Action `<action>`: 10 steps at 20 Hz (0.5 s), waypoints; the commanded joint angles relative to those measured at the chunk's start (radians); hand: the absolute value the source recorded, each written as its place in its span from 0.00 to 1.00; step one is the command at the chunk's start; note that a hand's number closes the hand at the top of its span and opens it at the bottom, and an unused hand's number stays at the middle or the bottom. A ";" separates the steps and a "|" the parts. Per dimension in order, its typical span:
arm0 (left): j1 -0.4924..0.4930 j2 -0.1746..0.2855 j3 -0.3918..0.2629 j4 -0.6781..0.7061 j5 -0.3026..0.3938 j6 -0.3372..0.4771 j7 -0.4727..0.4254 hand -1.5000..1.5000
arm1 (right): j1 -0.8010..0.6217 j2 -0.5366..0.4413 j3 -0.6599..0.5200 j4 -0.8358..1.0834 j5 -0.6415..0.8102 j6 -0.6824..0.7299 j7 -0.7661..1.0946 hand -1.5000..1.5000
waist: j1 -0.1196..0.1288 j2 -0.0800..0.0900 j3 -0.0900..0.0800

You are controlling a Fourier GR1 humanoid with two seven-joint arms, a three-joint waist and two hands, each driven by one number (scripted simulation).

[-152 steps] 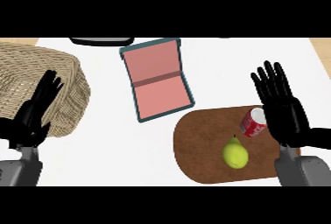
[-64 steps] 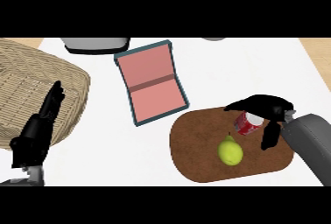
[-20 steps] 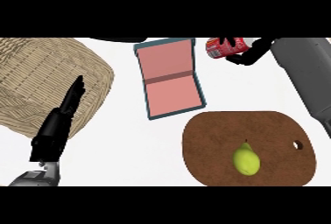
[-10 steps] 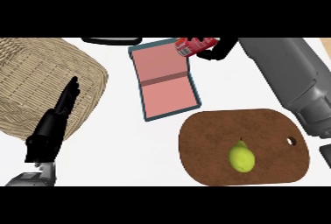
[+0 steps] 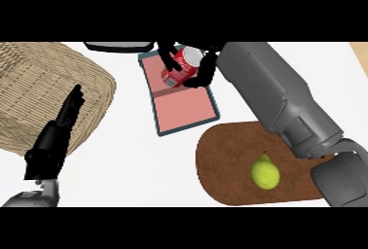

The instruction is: Pick the can from the cutting board and place it in the cardboard box

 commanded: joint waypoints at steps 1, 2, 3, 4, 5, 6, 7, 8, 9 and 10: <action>0.051 -0.009 -0.001 0.082 0.001 -0.009 0.016 0.50 | 0.016 0.075 0.049 0.056 0.051 0.000 -0.040 1.00 | 0.001 0.012 -0.017; 0.063 -0.008 0.000 0.058 0.006 -0.011 0.021 0.50 | 0.006 0.108 0.046 0.065 0.051 -0.016 -0.008 1.00 | -0.004 0.006 -0.017; 0.066 -0.040 -0.028 0.113 -0.032 0.019 -0.013 0.50 | 0.021 0.105 0.062 0.079 0.068 -0.031 -0.024 1.00 | -0.004 0.016 -0.018; 0.024 -0.020 0.004 0.110 -0.007 0.003 0.014 0.50 | 0.015 0.126 0.056 0.088 0.059 -0.042 0.009 1.00 | -0.008 0.012 -0.018; 0.048 -0.043 -0.023 0.101 -0.027 0.020 0.003 0.50 | 0.015 0.127 0.050 0.115 0.055 -0.040 0.024 1.00 | 0.003 0.017 -0.018; -0.017 -0.009 0.013 0.133 0.007 -0.021 0.015 0.50 | 0.029 0.127 0.069 0.104 0.043 -0.006 0.048 0.00 | 0.005 0.017 -0.019; 0.035 -0.001 0.012 0.094 0.011 -0.027 0.006 0.50 | 0.018 0.128 0.068 0.129 0.051 -0.006 0.056 0.00 | 0.019 0.016 -0.018; 0.011 -0.023 -0.007 0.076 -0.016 0.000 0.042 0.50 | 0.050 0.128 0.074 0.133 0.047 -0.022 0.040 0.00 | 0.019 0.017 -0.017; 0.028 -0.025 -0.021 0.074 -0.001 -0.022 0.027 0.50 | 0.063 0.129 0.089 0.088 0.022 -0.032 0.092 0.00 | 0.041 0.013 -0.018; 0.027 -0.029 -0.022 0.116 -0.018 -0.012 0.009 0.50 | 0.040 0.129 0.077 0.120 0.033 -0.021 0.052 0.00 | 0.025 0.020 -0.018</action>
